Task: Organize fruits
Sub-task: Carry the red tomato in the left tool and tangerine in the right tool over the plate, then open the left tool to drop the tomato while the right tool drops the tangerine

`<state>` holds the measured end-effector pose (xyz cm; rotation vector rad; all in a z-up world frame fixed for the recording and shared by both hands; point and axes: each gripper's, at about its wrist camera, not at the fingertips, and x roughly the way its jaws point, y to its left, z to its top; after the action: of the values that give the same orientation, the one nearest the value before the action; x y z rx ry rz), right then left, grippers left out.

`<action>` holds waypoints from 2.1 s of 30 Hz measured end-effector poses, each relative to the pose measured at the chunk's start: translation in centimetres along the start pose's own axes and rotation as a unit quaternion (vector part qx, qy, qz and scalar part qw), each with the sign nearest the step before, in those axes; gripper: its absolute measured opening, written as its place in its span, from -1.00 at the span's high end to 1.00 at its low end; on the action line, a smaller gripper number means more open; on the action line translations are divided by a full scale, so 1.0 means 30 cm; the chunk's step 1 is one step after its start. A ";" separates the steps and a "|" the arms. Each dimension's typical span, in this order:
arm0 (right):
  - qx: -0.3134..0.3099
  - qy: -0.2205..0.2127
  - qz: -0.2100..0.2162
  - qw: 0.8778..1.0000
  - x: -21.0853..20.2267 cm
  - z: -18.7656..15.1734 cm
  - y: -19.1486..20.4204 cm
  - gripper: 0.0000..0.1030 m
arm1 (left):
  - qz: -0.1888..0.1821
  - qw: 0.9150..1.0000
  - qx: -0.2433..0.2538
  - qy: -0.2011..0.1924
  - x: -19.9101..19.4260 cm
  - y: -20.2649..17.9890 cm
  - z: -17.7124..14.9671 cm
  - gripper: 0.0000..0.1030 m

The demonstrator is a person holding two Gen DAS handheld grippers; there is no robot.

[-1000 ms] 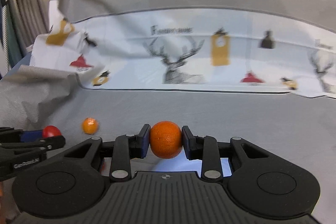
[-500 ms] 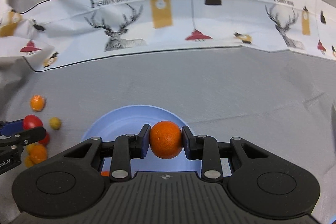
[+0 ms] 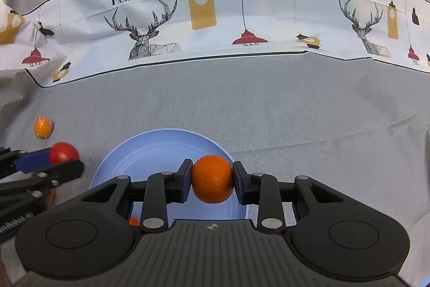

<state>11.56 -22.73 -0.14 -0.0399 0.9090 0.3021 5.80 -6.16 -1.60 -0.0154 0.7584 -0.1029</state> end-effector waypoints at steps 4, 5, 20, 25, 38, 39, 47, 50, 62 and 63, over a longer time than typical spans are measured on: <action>-0.006 0.009 -0.003 1.000 0.010 0.003 0.004 0.35 | 0.000 1.000 0.024 0.004 0.028 -0.057 -0.010 0.33; -0.007 0.011 -0.004 1.000 0.010 0.001 0.004 0.35 | 0.000 1.000 0.027 0.005 0.034 -0.066 -0.012 0.33; -0.028 0.031 -0.014 0.999 0.046 -0.012 0.031 0.35 | 0.000 0.999 0.037 0.014 0.065 -0.095 -0.021 0.33; -0.036 0.039 -0.016 0.998 0.056 -0.015 0.039 0.35 | 0.000 0.999 0.033 0.016 0.067 -0.090 -0.020 0.33; -0.049 0.046 -0.016 0.998 0.064 -0.019 0.049 0.35 | -0.003 0.999 0.035 0.019 0.063 -0.090 -0.018 0.33; -0.050 0.047 -0.016 0.998 0.065 -0.018 0.049 0.35 | -0.003 0.999 0.035 0.019 0.064 -0.089 -0.018 0.33; -0.055 0.049 -0.015 0.997 0.068 -0.019 0.056 0.35 | -0.004 0.999 0.038 0.022 0.066 -0.096 -0.016 0.33; -0.057 0.050 -0.016 0.997 0.068 -0.018 0.057 0.35 | -0.004 0.999 0.037 0.022 0.067 -0.096 -0.016 0.33; -0.055 0.048 -0.030 0.997 0.070 -0.015 0.060 0.17 | -0.005 0.999 0.033 0.018 0.061 -0.094 -0.015 0.31; -0.055 0.048 -0.030 0.997 0.070 -0.015 0.058 0.15 | -0.004 0.999 0.034 0.018 0.060 -0.094 -0.015 0.31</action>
<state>11.92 -20.62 -1.90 -0.1839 0.9840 0.2949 6.55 -9.14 -3.03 0.0476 0.7910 -0.1375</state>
